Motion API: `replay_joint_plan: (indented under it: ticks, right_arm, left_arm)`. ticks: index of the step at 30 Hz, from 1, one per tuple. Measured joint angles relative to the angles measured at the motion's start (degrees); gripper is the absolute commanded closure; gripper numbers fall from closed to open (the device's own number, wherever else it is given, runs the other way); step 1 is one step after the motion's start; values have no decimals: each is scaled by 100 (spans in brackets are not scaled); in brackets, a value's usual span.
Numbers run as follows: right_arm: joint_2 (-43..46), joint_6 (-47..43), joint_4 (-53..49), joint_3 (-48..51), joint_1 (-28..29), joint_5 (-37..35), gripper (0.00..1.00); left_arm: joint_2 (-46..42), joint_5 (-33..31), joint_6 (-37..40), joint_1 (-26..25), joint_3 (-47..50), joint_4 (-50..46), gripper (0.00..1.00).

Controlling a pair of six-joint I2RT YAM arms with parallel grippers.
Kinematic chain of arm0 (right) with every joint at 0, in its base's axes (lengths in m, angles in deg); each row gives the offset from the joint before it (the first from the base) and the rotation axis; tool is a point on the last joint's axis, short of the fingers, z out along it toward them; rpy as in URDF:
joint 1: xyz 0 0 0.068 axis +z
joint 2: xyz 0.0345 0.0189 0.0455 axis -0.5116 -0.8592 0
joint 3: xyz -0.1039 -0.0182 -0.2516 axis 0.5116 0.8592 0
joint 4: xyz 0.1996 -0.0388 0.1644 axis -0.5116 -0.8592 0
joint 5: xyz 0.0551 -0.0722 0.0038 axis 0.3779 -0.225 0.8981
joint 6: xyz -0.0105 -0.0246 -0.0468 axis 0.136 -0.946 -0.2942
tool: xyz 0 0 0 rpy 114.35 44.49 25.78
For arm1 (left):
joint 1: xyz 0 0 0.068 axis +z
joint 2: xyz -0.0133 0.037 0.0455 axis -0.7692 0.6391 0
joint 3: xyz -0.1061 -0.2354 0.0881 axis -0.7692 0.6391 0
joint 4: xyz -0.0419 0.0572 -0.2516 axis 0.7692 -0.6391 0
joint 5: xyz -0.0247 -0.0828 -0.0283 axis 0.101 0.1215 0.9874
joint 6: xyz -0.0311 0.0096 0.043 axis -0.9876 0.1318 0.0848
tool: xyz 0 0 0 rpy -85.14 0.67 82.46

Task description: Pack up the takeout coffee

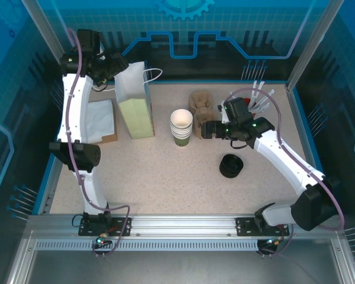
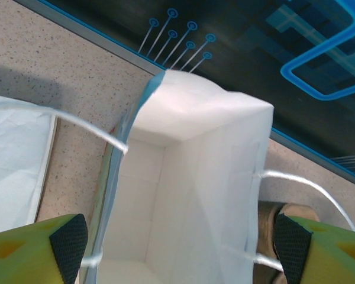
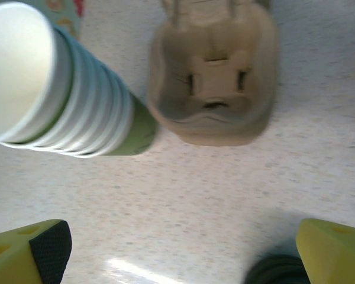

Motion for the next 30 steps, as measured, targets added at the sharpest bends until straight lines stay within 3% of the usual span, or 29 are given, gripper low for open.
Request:
replay_joint_plan:
  ticks: [6,13,19,25,30]
  right_arm:
    - [-824,577,238,-675,243,671,0]
    - [-1775,968,199,-1674,494,627,29]
    - [-2197,1032,-24,-2184,492,363,51]
    - [-2302,922,-275,-2516,492,249,75]
    - [-2347,881,-426,-2625,492,184,75]
  left_arm:
    - [-1631,68,101,-345,1611,413,14]
    - [-3250,201,35,-911,3438,887,15]
    - [-3534,308,-125,-1259,4448,1040,15]
    - [-3556,323,-249,-1309,4872,1086,15]
    - [-3624,348,-254,-1311,4986,1145,15]
